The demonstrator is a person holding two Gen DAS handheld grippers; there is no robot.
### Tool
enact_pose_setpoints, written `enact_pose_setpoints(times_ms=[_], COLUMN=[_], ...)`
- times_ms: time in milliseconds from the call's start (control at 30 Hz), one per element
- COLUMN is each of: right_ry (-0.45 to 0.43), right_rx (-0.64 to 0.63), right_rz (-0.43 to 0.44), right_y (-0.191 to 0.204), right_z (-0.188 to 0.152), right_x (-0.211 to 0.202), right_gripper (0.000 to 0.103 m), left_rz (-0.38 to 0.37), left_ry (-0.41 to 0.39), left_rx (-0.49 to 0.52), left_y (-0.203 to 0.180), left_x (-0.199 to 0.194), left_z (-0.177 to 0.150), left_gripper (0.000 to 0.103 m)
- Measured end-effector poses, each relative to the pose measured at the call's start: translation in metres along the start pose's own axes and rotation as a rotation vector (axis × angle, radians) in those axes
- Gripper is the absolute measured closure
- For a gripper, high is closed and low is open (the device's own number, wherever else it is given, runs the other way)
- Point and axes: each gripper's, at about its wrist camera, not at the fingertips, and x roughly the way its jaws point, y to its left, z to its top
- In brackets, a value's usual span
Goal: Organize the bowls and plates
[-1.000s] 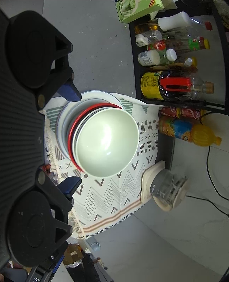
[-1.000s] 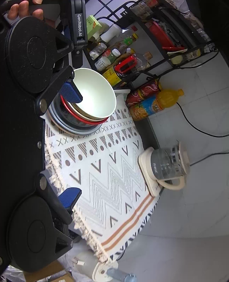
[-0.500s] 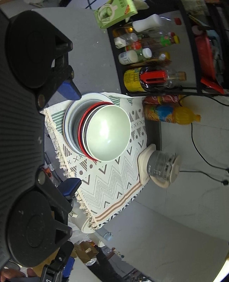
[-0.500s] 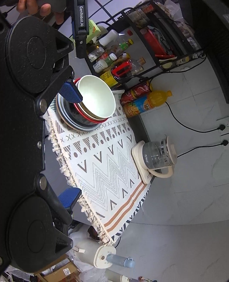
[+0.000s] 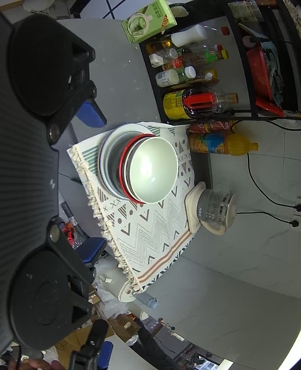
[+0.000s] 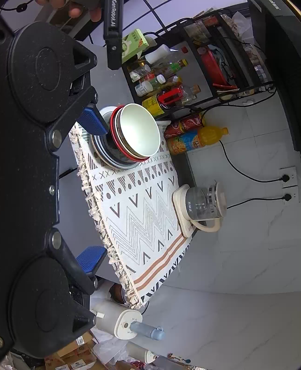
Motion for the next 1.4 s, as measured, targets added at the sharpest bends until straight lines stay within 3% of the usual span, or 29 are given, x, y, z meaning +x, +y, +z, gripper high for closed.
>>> enact_pose_setpoints(times_ms=[833,1400], right_ry=[0.021,0.029], right_rx=[-0.058,-0.059], right_rz=[0.054,0.078], right_y=[0.005,0.017], right_z=[0.001,0.002], right_x=[-0.021,-0.014], right_gripper=[0.000,0.000], left_rz=[0.008,0.022], left_ry=[-0.011,-0.021], left_rx=[-0.094,-0.073], left_y=[0.012,0.015], left_x=[-0.018,-0.021], left_z=[-0.013,-0.011], left_gripper=[0.002,0.002])
